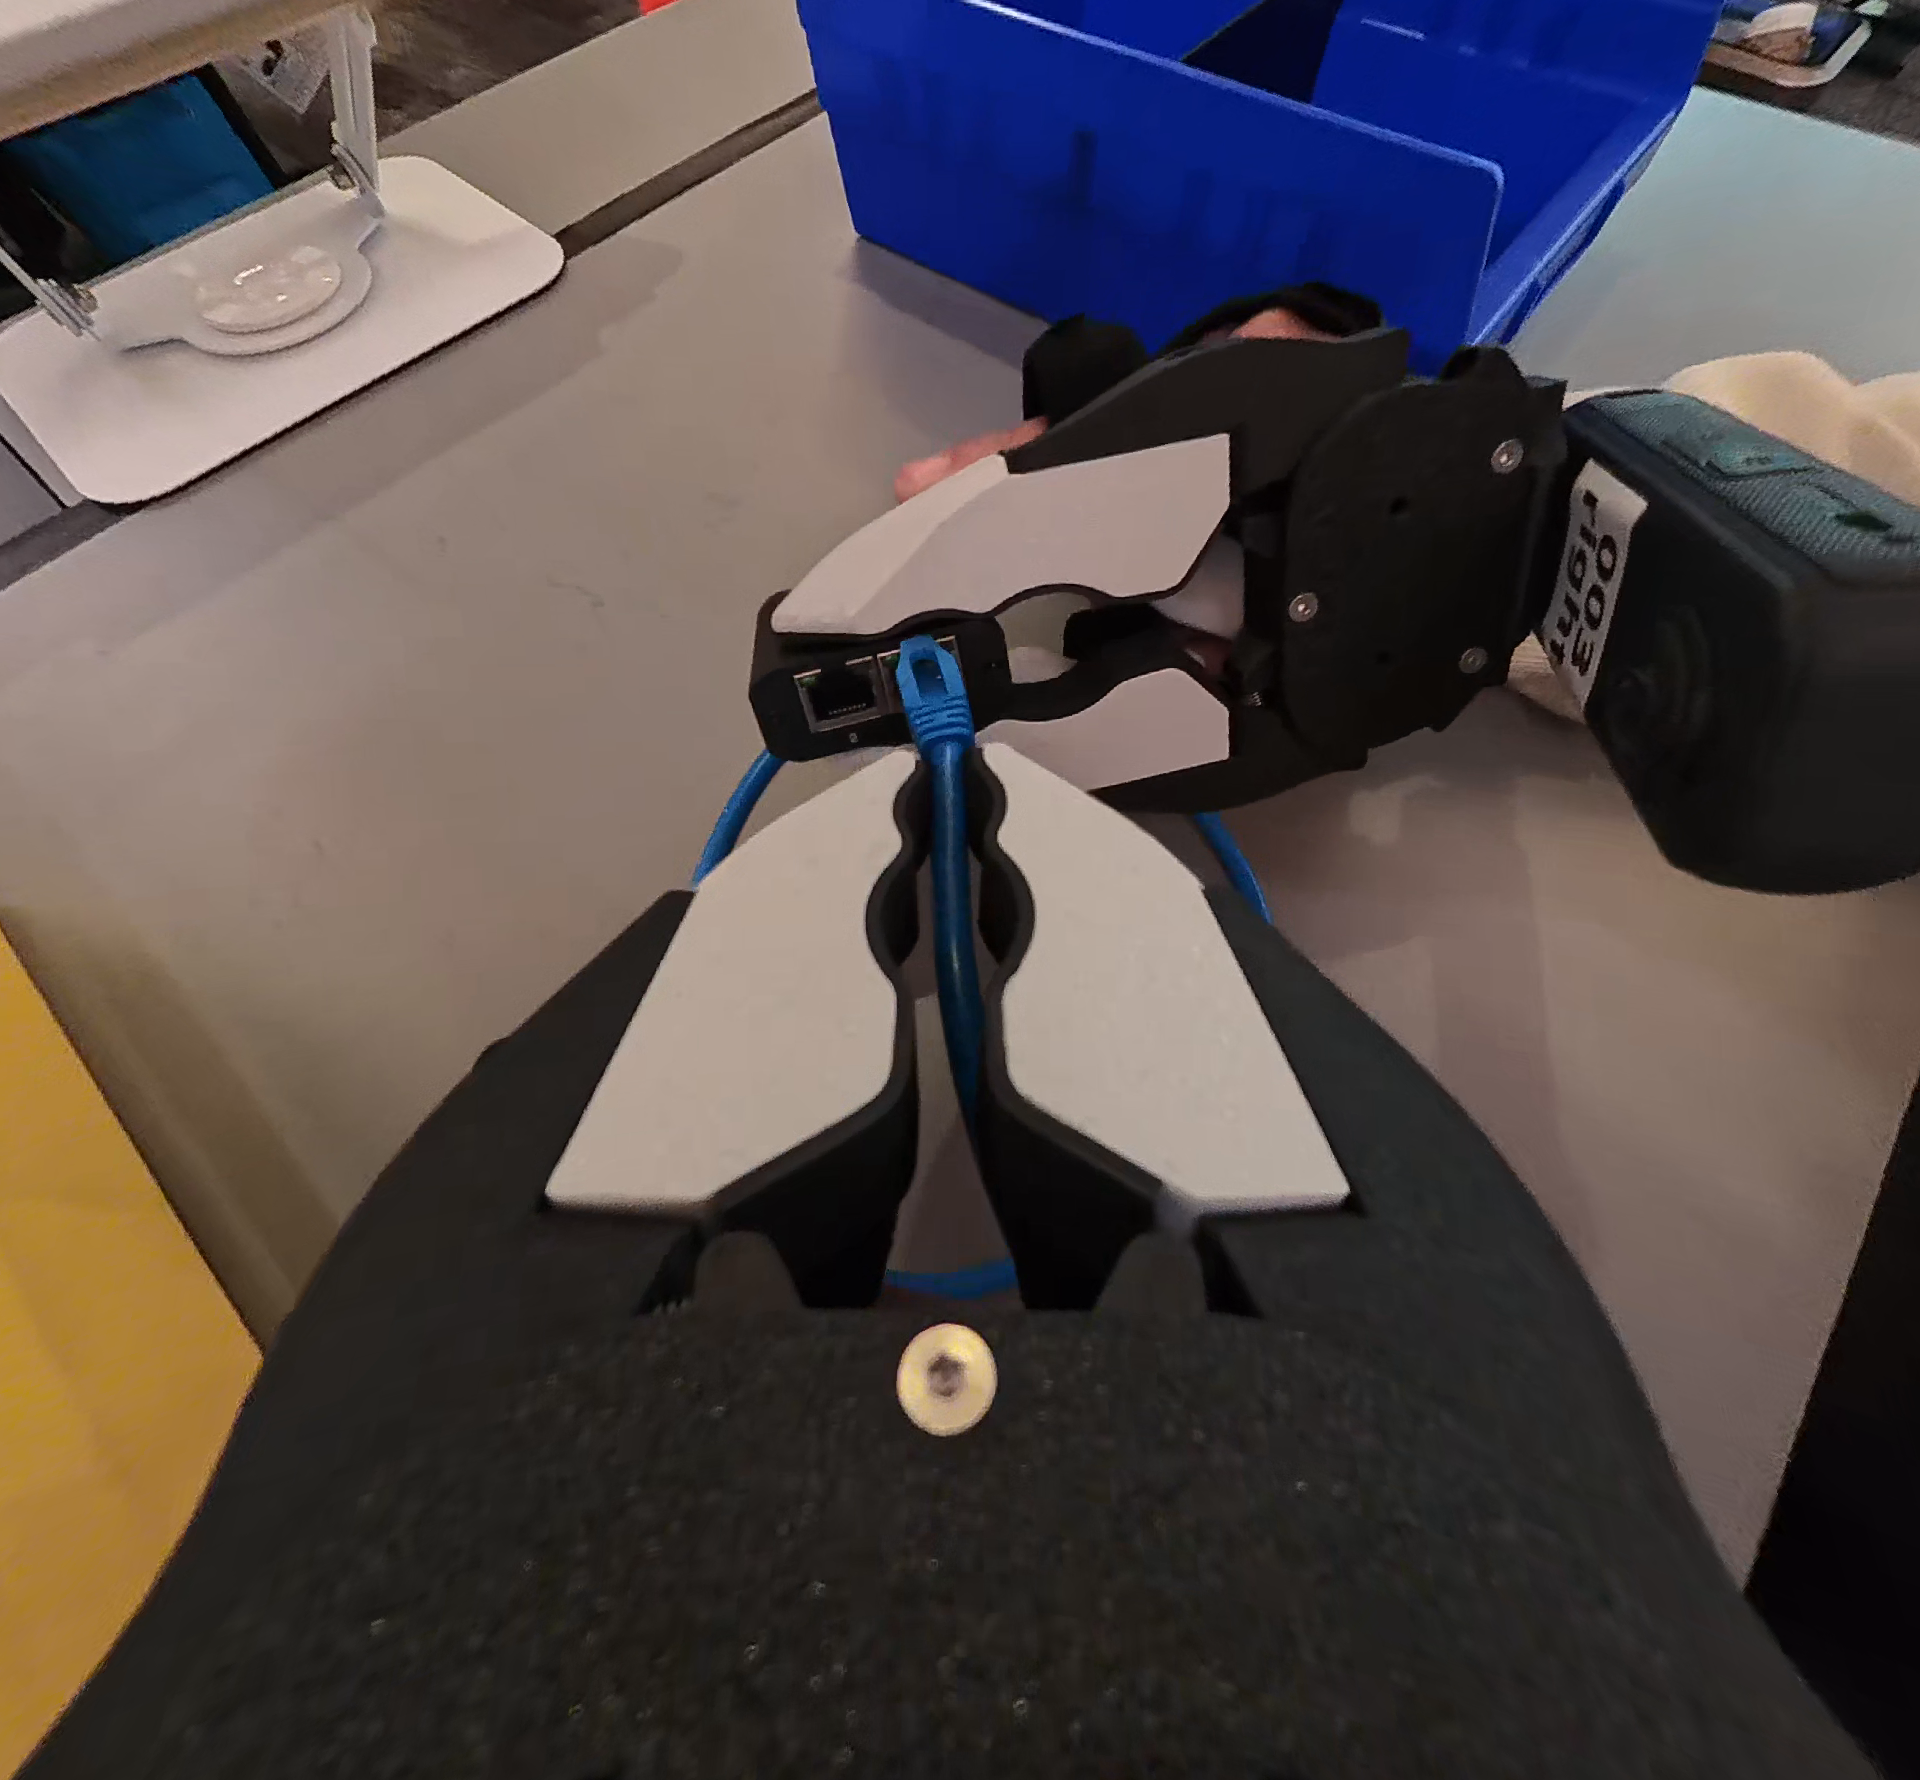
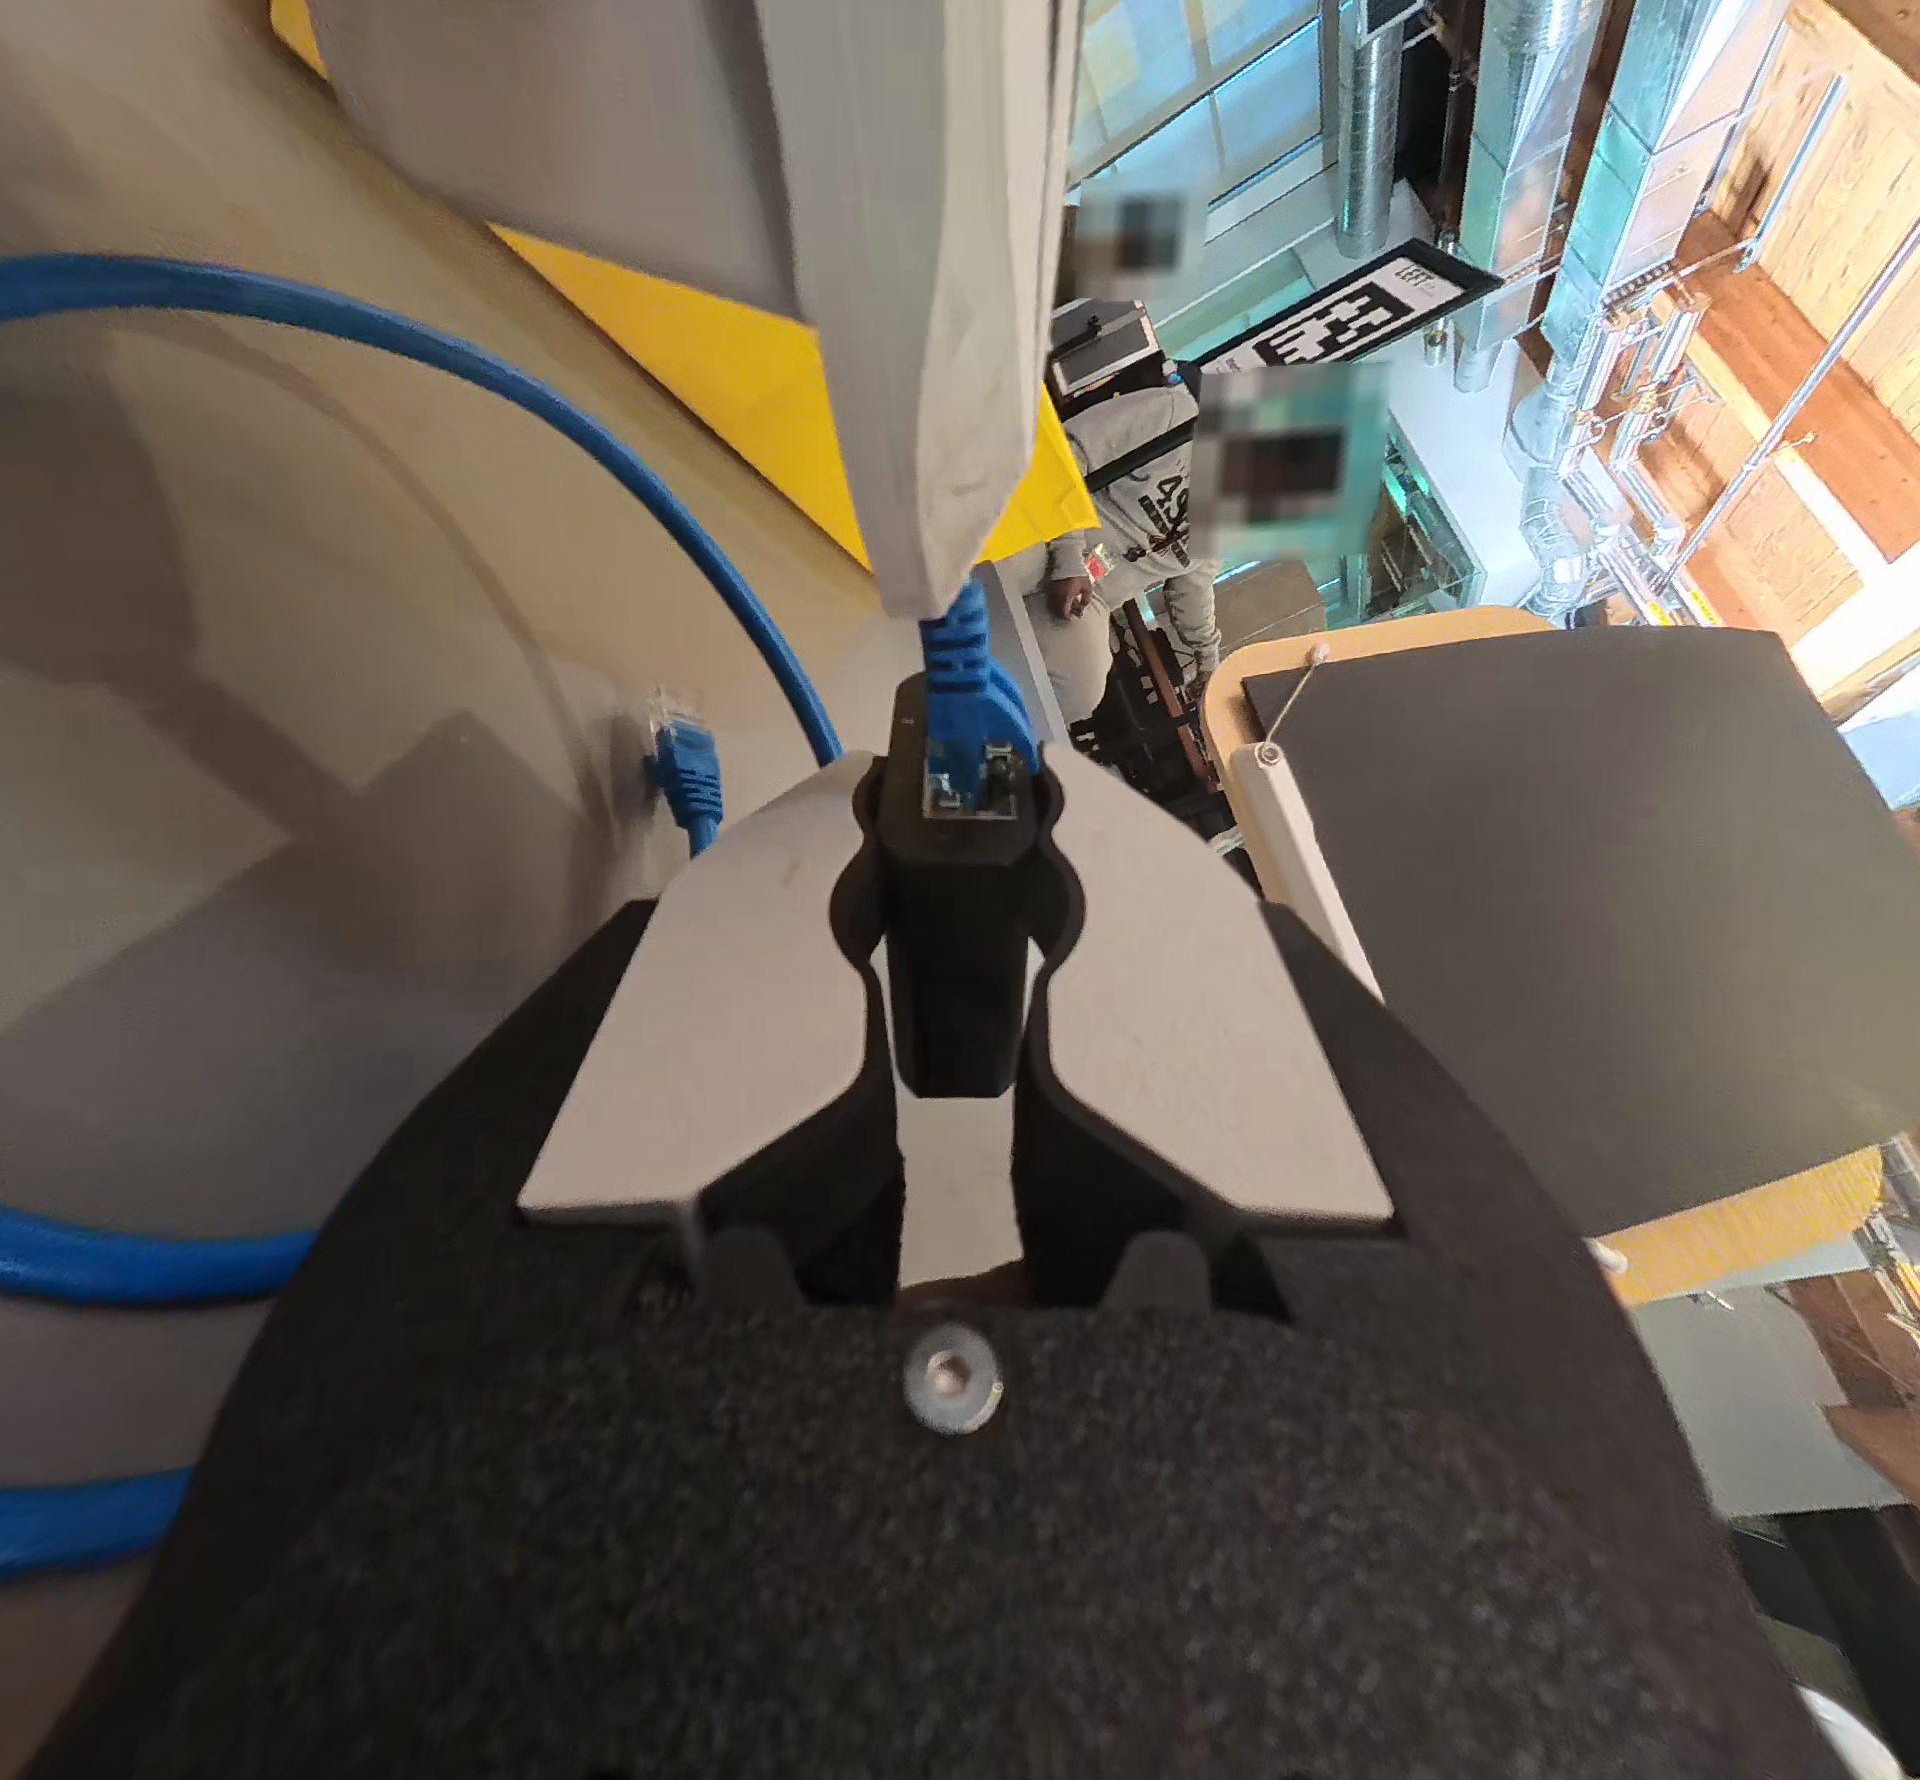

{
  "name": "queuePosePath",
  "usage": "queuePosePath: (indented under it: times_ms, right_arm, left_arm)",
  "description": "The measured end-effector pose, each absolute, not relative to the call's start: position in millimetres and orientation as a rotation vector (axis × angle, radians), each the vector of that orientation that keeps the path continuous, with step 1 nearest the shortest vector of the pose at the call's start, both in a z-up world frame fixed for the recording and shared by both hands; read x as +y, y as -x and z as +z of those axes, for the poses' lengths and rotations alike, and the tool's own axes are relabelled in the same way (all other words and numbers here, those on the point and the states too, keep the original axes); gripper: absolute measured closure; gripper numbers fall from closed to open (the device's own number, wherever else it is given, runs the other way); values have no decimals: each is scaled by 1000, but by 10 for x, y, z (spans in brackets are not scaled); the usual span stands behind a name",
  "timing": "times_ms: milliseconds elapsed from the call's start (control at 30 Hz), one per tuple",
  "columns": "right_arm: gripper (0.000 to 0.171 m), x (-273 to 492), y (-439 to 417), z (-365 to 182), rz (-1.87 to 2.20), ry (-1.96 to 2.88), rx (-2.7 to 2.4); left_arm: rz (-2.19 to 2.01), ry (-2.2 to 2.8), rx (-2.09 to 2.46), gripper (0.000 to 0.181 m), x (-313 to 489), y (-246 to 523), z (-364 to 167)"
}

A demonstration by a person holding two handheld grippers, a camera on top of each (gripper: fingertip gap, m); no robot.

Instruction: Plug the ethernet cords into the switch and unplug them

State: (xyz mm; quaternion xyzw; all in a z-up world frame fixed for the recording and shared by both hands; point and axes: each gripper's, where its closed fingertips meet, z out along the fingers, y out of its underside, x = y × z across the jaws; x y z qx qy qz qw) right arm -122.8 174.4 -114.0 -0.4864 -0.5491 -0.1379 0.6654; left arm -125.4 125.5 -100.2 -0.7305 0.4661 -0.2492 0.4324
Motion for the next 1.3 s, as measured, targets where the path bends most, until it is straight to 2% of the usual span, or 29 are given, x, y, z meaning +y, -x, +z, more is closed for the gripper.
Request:
queuePosePath:
  times_ms: [133, 200, 233, 367, 567, 733, 867, 933, 1067, 1300]
  right_arm:
    - [147, 1768, 1238, -1214, -263, 1122, -1248]
    - [147, 1772, 1205, -1222, -298, 1109, -1257]
    - [147, 1776, 1184, -1243, -316, 1103, -1272]
    - [148, 1765, 1137, -1154, -261, 1094, -1231]
    - [148, 1751, 1170, -1190, -263, 1092, -1256]
    - [147, 1715, 1235, -1243, -280, 1074, -1294]
    - [147, 1726, 1219, -1230, -268, 1086, -1283]
    - [147, 1731, 1216, -1233, -262, 1092, -1282]
    - [147, 1732, 1211, -1237, -260, 1098, -1280]
    - [147, 1732, 1225, -1257, -236, 1112, -1291]
  left_arm:
    - [-572, 1858, 1154, 175, 1272, 1281, -1044]
    - [-573, 1827, 1115, 165, 1170, 1369, -937]
    - [-572, 1807, 1083, 158, 1103, 1457, -856]
    - [-689, 1790, 895, 156, 681, 2008, -725]
    - [-684, 1949, 565, 156, 388, 2947, -1183]
    - [-413, 2001, 403, 151, 850, 3586, -1122]
    - [-276, 2082, 271, 129, 1417, 4144, -994]
    - [-230, 2138, 231, 128, 1668, 4336, -973]
    - [-269, 2271, 180, 140, 1970, 4418, -1057]
    - [-239, 2549, 194, 140, 2007, 4518, -1571]
